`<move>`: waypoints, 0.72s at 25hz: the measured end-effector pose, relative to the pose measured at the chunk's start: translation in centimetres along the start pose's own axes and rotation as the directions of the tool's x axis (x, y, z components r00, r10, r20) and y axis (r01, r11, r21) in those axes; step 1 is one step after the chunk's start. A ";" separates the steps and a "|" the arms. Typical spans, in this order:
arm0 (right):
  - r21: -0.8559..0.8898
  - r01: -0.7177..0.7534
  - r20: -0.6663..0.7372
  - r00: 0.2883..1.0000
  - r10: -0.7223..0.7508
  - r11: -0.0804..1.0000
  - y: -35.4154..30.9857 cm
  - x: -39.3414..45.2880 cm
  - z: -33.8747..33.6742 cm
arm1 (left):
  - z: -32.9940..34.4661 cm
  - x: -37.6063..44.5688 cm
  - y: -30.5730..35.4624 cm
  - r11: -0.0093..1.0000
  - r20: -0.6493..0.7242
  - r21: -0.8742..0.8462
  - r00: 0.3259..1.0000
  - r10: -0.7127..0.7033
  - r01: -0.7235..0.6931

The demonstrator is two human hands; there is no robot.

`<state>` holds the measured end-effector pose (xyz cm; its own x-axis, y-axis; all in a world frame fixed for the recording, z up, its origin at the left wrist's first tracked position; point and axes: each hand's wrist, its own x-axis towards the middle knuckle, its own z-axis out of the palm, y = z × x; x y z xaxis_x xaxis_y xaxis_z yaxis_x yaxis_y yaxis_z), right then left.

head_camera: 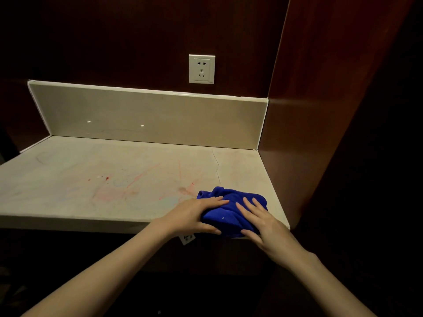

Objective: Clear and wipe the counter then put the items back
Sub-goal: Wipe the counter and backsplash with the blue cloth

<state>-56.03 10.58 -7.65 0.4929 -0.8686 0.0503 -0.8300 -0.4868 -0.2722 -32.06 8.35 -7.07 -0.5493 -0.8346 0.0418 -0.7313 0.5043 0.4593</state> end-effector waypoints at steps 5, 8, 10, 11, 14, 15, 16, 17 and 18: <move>0.089 -0.026 -0.014 1.000 0.028 0.996 0.9 2.7 -0.3 | -1.0 2.4 -1.4 0.999 0.001 -0.029 1.000 -0.024 0.024; 0.133 -0.067 -0.017 0.997 0.070 0.989 1.1 5.1 -0.6 | -1.9 4.6 -2.7 0.997 0.025 -0.044 0.998 -0.056 0.057; 0.146 -0.089 -0.023 0.995 0.093 0.985 1.4 7.0 -0.7 | -2.4 5.9 -4.0 0.996 0.021 -0.058 0.997 -0.070 0.071; 0.154 -0.097 -0.031 0.994 0.103 0.983 1.6 8.0 -0.7 | -2.6 6.6 -4.7 0.995 0.015 -0.060 0.997 -0.074 0.075; 0.187 -0.124 -0.051 0.989 0.136 0.974 2.4 11.1 -0.7 | -3.5 8.9 -6.8 0.994 0.001 -0.064 0.996 -0.086 0.086; 0.188 -0.132 -0.057 0.988 0.145 0.973 2.6 12.2 -0.8 | -3.8 9.7 -7.5 0.994 -0.004 -0.061 0.996 -0.092 0.091; 0.183 -0.139 -0.062 0.986 0.153 0.973 3.0 13.3 -0.8 | -4.1 10.6 -8.2 0.994 -0.008 -0.061 0.995 -0.095 0.094; 0.175 -0.148 -0.065 0.985 0.161 0.973 3.3 14.4 -0.9 | -4.4 11.5 -9.0 0.993 -0.007 -0.064 0.995 -0.097 0.096; 0.169 -0.158 -0.065 0.983 0.171 0.973 3.6 15.7 -0.9 | -4.7 12.5 -10.0 0.993 -0.005 -0.068 0.995 -0.097 0.096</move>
<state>-51.53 -4.87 -6.96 0.3256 -0.9433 0.0648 -0.8415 -0.3204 -0.4349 -29.72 -8.15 -6.93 -0.4737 -0.8807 0.0019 -0.7513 0.4053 0.5208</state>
